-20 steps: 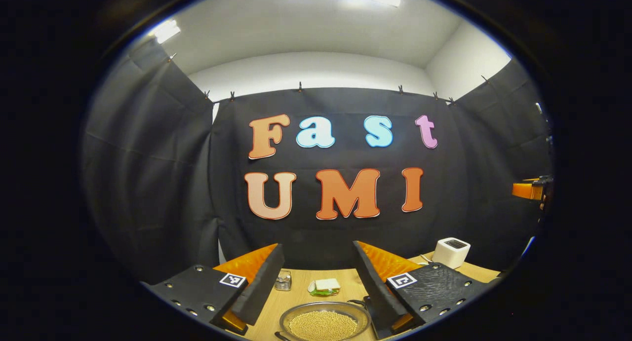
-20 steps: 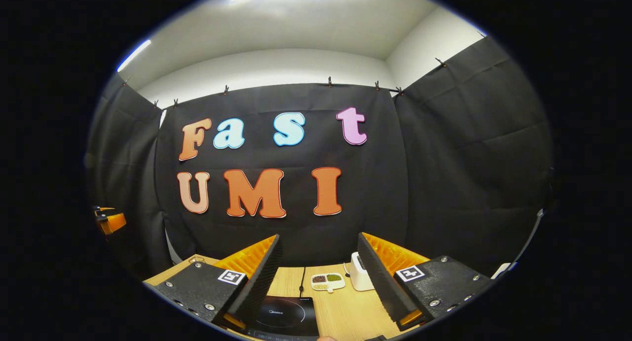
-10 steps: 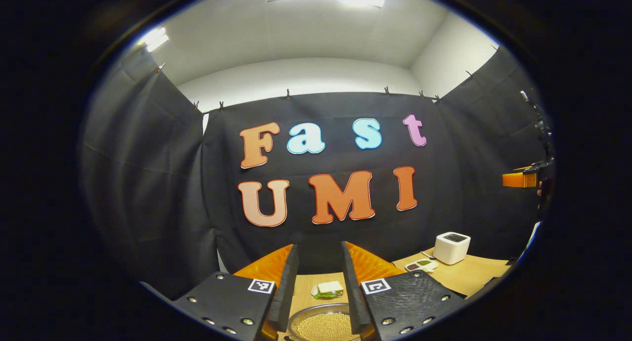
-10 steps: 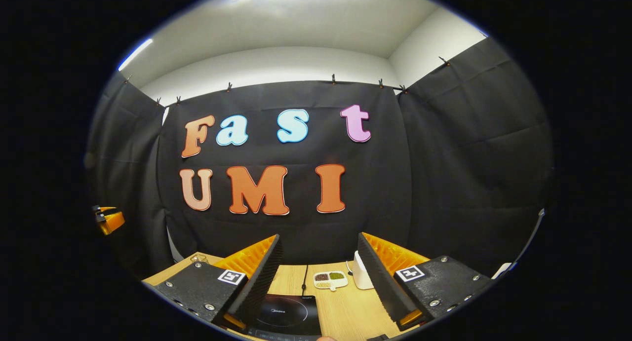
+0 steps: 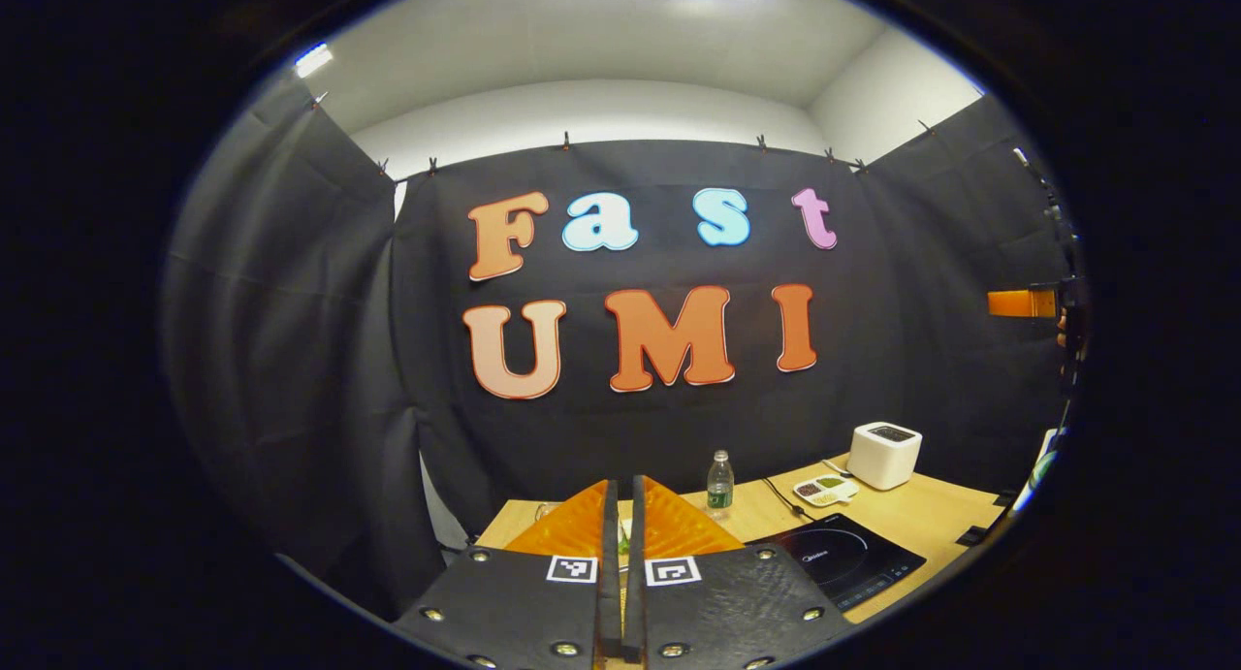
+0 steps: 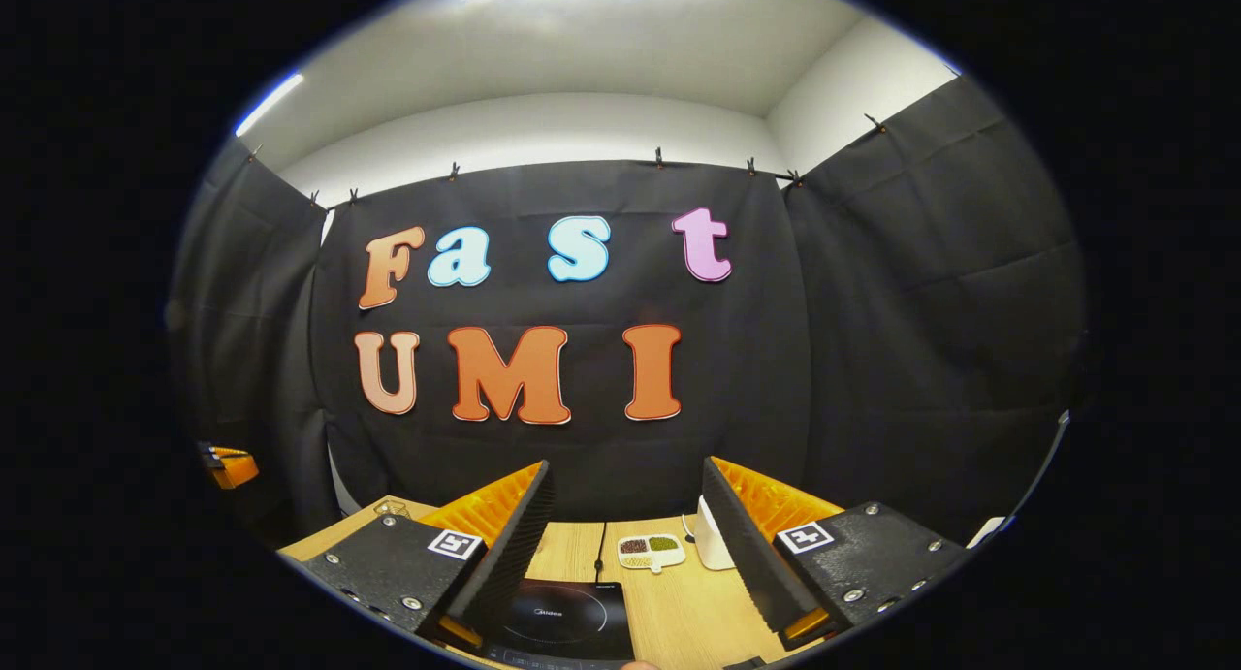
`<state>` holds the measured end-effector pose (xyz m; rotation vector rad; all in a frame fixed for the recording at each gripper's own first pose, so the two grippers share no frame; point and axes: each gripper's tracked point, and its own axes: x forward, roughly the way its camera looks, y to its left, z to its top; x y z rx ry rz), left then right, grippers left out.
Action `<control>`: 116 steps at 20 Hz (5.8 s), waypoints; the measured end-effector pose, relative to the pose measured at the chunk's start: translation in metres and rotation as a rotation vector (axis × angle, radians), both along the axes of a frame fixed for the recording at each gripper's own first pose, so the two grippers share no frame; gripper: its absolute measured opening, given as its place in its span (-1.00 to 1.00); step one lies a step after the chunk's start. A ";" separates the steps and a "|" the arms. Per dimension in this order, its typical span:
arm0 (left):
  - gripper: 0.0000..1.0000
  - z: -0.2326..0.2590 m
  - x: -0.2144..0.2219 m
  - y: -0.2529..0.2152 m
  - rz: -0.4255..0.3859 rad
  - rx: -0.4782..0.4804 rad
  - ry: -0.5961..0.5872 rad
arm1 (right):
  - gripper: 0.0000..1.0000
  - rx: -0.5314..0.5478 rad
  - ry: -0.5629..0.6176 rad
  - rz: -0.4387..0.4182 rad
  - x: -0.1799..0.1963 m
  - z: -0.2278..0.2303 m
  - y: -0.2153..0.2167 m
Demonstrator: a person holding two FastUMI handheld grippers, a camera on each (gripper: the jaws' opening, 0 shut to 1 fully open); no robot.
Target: First push the handle of the pot to place it horizontally, then grasp the pot with both hands and set it on the induction cooktop.
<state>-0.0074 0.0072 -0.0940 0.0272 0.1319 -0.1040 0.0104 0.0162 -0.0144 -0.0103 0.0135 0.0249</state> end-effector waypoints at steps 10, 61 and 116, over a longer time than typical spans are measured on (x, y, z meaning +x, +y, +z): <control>-0.94 -0.088 -0.017 0.046 0.065 0.010 0.118 | 0.90 0.003 0.010 -0.003 0.005 -0.008 0.007; -0.94 -0.363 -0.069 0.091 0.099 -0.086 0.642 | 0.91 -0.040 0.101 0.035 0.031 -0.091 0.071; -0.96 -0.369 0.021 0.162 0.107 -0.113 0.565 | 0.91 -0.062 0.280 0.084 0.076 -0.230 0.190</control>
